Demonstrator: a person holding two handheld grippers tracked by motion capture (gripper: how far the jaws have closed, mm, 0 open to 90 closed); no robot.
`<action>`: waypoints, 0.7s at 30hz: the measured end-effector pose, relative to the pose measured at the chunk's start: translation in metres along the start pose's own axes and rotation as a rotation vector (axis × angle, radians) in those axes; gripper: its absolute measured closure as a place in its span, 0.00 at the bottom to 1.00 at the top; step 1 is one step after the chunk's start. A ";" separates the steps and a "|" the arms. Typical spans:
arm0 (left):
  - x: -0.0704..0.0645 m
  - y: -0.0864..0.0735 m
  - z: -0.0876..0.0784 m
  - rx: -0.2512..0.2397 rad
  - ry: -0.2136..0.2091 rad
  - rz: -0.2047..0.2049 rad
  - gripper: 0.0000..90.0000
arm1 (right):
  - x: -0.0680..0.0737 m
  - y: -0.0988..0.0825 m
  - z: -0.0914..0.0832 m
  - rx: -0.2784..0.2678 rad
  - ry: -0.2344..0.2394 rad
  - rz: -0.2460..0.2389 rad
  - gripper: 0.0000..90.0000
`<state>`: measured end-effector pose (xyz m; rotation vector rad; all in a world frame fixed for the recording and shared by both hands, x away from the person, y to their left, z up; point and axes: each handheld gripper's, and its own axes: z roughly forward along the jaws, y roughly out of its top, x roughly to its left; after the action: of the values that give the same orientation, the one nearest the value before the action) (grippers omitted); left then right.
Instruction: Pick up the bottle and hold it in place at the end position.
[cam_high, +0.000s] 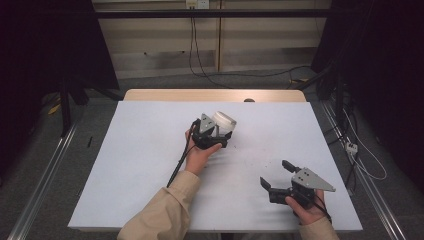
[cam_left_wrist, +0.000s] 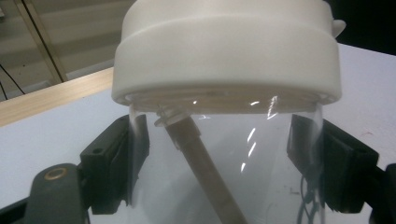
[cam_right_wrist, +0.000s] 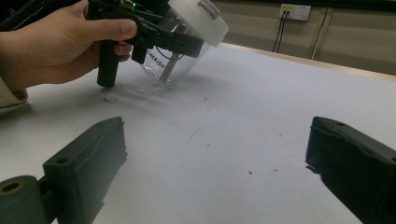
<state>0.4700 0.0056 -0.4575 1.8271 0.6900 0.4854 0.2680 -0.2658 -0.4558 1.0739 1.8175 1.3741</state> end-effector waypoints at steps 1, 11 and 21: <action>0.000 0.000 -0.001 -0.001 -0.002 -0.004 0.21 | 0.000 0.000 0.000 0.000 0.000 -0.002 0.05; 0.000 -0.002 -0.010 0.001 -0.007 -0.003 0.21 | 0.002 0.000 0.001 0.003 0.002 -0.003 0.05; 0.001 -0.006 -0.026 0.004 -0.018 -0.004 0.21 | 0.004 0.000 0.002 0.010 0.005 -0.011 0.05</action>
<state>0.4535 0.0262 -0.4541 1.8321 0.6822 0.4644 0.2680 -0.2612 -0.4564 1.0647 1.8328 1.3644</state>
